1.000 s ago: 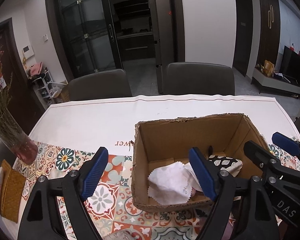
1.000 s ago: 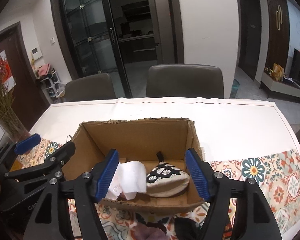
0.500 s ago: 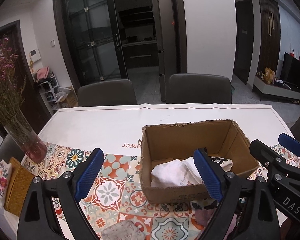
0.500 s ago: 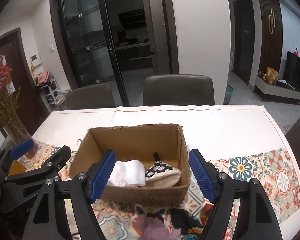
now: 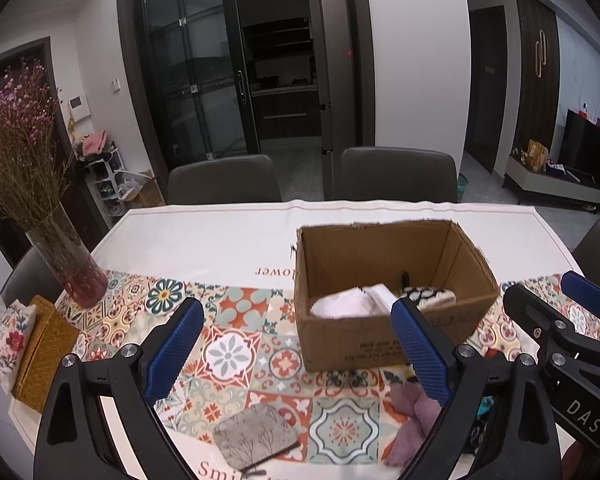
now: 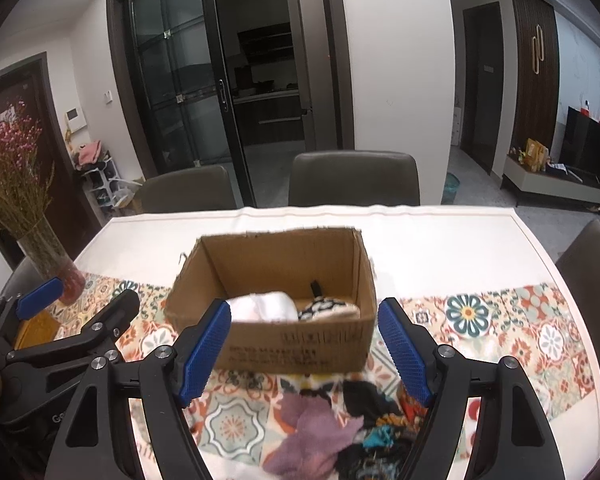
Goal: Organize soft objects
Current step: 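Withdraw both grippers from the box toward the remaining soft items, then grasp the grey floral pouch with the left gripper while the right gripper grasps the pink fuzzy towel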
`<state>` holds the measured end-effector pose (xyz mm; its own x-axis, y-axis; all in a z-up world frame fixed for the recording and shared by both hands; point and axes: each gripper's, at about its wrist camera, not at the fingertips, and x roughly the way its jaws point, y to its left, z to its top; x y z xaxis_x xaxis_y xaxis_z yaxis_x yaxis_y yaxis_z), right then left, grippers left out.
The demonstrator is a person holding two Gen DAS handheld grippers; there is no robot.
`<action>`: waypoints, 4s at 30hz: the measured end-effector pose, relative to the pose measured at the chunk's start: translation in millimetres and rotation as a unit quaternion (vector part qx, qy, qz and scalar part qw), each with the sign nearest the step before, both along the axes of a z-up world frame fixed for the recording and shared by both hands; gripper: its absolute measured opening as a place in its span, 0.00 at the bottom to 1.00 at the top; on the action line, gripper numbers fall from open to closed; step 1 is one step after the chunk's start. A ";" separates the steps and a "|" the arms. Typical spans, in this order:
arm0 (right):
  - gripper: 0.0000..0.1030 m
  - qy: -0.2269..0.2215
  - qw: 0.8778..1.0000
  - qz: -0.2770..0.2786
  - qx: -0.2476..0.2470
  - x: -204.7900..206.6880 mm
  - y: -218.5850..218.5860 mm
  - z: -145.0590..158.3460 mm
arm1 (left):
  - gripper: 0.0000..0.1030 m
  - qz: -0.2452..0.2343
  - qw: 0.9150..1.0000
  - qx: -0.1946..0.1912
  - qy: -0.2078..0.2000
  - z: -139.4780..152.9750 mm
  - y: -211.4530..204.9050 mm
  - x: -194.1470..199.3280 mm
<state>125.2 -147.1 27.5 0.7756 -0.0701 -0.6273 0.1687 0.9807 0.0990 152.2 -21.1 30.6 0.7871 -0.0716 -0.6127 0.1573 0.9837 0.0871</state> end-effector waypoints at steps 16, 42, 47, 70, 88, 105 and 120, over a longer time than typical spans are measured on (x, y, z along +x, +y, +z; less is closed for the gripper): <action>0.75 0.011 1.000 -0.005 0.003 -48.0 13.2 -16.6 | 0.93 0.000 1.000 0.004 0.001 -14.5 13.3 -48.6; 0.75 0.064 0.998 -0.007 0.010 -71.7 21.9 -96.0 | 0.94 0.010 0.999 0.020 0.046 -92.8 27.8 -73.6; 0.75 0.073 0.997 -0.009 0.015 -72.7 20.0 -111.3 | 0.94 0.004 0.999 0.021 0.050 -107.3 26.7 -75.6; 0.74 0.094 0.996 -0.001 0.001 -60.5 26.7 -166.5 | 0.93 0.015 0.996 0.042 0.075 -163.5 27.5 -62.2; 0.28 0.129 0.991 0.018 0.030 -43.5 25.9 -199.3 | 0.91 0.005 0.993 0.045 0.105 -185.2 22.9 -48.6; 0.08 0.068 0.997 0.037 0.023 -50.7 33.8 -167.3 | 0.91 0.006 0.995 0.030 0.091 -172.8 33.1 -52.2; 0.08 0.048 0.995 0.092 0.014 -35.9 76.0 -153.9 | 0.91 0.032 0.995 0.017 0.098 -179.9 66.7 -38.5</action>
